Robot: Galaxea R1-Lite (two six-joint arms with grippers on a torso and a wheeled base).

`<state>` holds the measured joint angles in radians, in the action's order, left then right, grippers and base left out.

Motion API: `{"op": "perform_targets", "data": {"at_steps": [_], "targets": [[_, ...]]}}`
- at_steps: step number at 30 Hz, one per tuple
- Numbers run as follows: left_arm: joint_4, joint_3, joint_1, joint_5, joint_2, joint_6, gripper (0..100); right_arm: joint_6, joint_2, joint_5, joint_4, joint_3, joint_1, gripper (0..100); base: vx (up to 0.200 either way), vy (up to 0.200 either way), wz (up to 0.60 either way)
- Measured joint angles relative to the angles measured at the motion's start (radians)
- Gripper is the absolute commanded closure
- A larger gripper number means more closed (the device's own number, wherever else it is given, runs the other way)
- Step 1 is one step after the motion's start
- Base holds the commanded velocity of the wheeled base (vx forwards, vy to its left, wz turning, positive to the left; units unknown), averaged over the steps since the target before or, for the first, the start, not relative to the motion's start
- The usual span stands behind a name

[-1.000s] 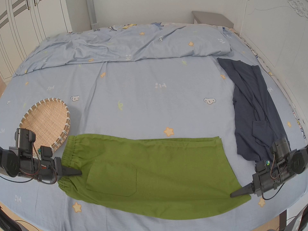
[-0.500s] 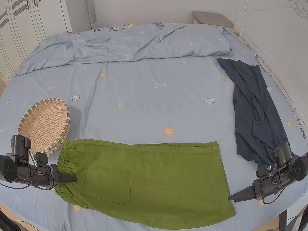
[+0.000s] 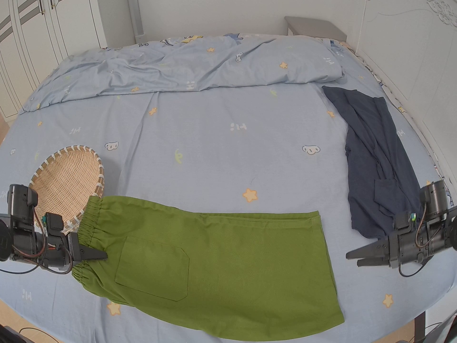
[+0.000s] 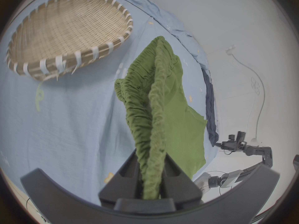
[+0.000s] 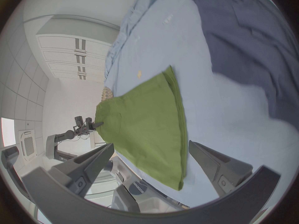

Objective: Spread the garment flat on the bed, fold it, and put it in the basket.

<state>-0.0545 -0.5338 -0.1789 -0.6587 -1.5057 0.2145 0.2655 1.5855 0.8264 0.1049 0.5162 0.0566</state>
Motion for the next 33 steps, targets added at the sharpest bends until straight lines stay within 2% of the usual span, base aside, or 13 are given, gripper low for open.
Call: {"op": "perform_targets", "data": {"at_steps": [4, 6, 10, 12, 15, 19, 23, 27, 29, 33], "targets": [[0.189, -0.115, 0.083, 0.14, 0.051, -0.003, 100, 0.06, -0.079, -0.029, -0.042, 0.083, 0.022, 0, 0.0, 0.0, 0.0], [0.241, -0.152, 0.117, 0.191, 0.073, -0.013, 100, 0.077, -0.112, -0.039, -0.055, 0.108, 0.031, 0, 0.0, 0.0, 0.0], [0.27, -0.192, 0.151, 0.218, 0.108, -0.061, 100, 0.089, -0.164, -0.046, -0.064, 0.132, 0.041, 0, 0.0, 0.0, 0.0], [0.274, -0.2, 0.137, 0.219, 0.121, -0.097, 100, 0.092, -0.176, -0.048, -0.067, 0.136, 0.043, 0, 0.0, 0.0, 0.0], [0.284, -0.207, 0.07, 0.221, 0.144, -0.165, 100, 0.096, -0.191, -0.051, -0.071, 0.14, 0.05, 0, 0.0, 0.0, 0.0], [0.305, -0.21, -0.003, 0.223, 0.168, -0.211, 100, 0.099, -0.201, -0.063, -0.074, 0.141, 0.061, 0, 0.0, 0.0, 0.0], [0.317, -0.211, -0.001, 0.224, 0.189, -0.226, 100, 0.1, -0.205, -0.074, -0.075, 0.14, 0.072, 0, 0.0, 0.0, 0.0], [0.333, -0.22, 0.049, 0.234, 0.212, -0.202, 100, 0.101, -0.208, -0.077, -0.076, 0.139, 0.079, 0, 0.0, 0.0, 0.0], [0.348, -0.232, 0.1, 0.252, 0.222, -0.173, 100, 0.101, -0.208, -0.077, -0.076, 0.139, 0.083, 0, 0.0, 0.0, 0.0], [0.386, -0.277, 0.246, 0.336, 0.237, -0.095, 100, 0.101, -0.209, -0.078, -0.076, 0.137, 0.089, 0, 0.0, 0.0, 0.0]]}}
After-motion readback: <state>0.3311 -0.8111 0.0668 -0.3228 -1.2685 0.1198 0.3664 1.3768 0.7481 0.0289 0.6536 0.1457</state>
